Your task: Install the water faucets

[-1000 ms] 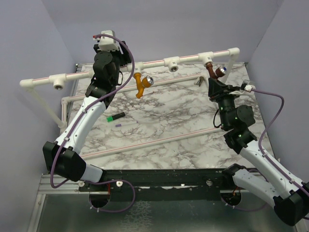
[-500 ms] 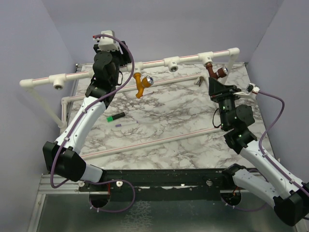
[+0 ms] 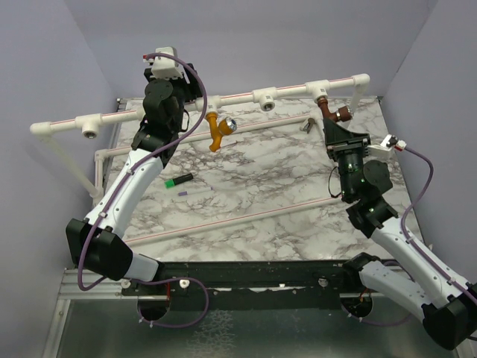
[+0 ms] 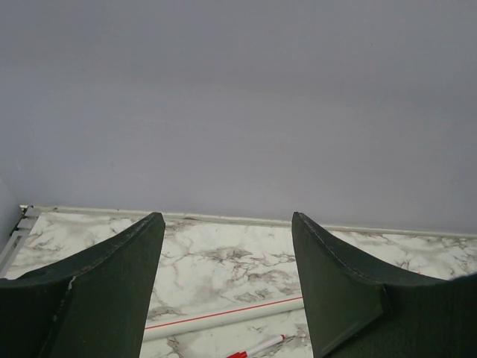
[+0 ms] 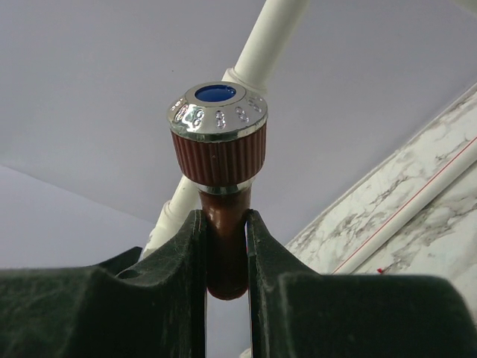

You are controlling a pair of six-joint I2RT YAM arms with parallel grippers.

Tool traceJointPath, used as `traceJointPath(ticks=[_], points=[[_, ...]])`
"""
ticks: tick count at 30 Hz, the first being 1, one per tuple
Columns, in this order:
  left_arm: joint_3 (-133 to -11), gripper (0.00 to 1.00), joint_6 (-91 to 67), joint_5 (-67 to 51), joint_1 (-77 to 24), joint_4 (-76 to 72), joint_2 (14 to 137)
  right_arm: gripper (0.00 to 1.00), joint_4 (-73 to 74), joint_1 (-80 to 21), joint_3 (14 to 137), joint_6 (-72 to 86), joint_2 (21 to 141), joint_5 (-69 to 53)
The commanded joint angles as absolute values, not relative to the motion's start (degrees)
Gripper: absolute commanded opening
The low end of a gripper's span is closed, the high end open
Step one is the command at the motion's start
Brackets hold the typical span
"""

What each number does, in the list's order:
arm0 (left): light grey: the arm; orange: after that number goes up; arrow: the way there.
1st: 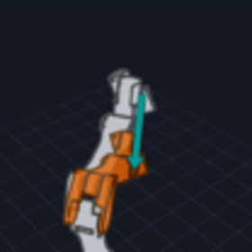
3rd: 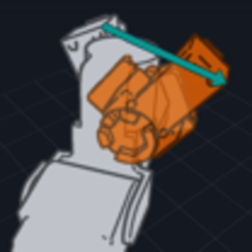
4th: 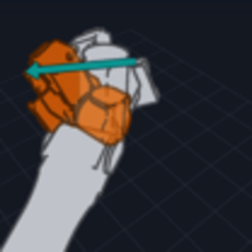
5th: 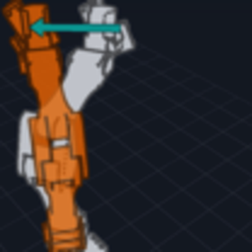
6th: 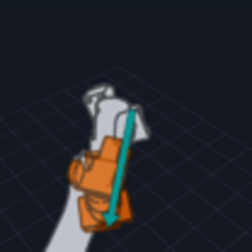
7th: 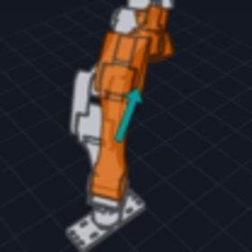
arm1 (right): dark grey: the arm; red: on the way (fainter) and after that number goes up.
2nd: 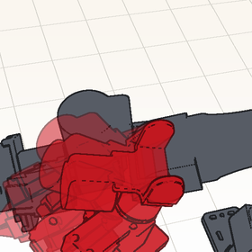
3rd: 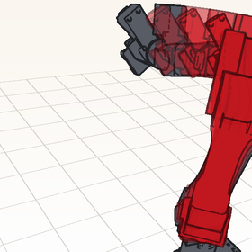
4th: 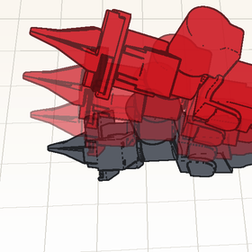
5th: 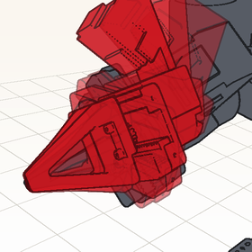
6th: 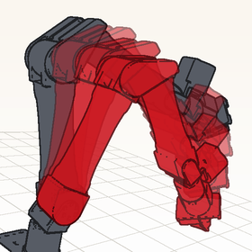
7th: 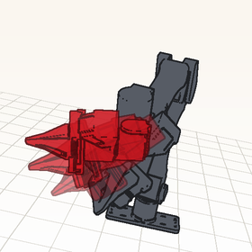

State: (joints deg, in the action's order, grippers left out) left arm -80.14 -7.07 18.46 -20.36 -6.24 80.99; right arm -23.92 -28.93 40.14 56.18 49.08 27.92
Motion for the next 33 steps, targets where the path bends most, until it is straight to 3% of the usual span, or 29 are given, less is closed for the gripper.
traceJointPath(ticks=[1, 17, 30, 31, 33], points=[[-75.59, 0.71, -6.42, 16.70, -20.83, 9.66, 82.09, 0.01, -22.39, -29.44, 42.75, 71.07, 49.83, 26.41], [-75.31, 0.71, -6.51, 16.46, -20.83, 9.67, 82.00, 0.01, -13.12, -29.44, 45.58, 91.23, 50.54, 21.97], [-75.23, 0.71, -6.63, 16.18, -20.83, 9.60, 82.00, 0.01, -9.94, -29.44, 46.31, 88.39, 50.02, 23.87], [-75.23, 0.71, -6.60, 16.24, -20.83, 9.62, 82.00, 0.01, -10.17, -29.44, 46.27, 87.33, 49.93, 24.09], [-75.22, 0.71, -6.54, 16.24, -20.83, 9.62, 82.05, 0.12, -10.23, -29.44, 46.22, 86.25, 49.64, 24.69]])
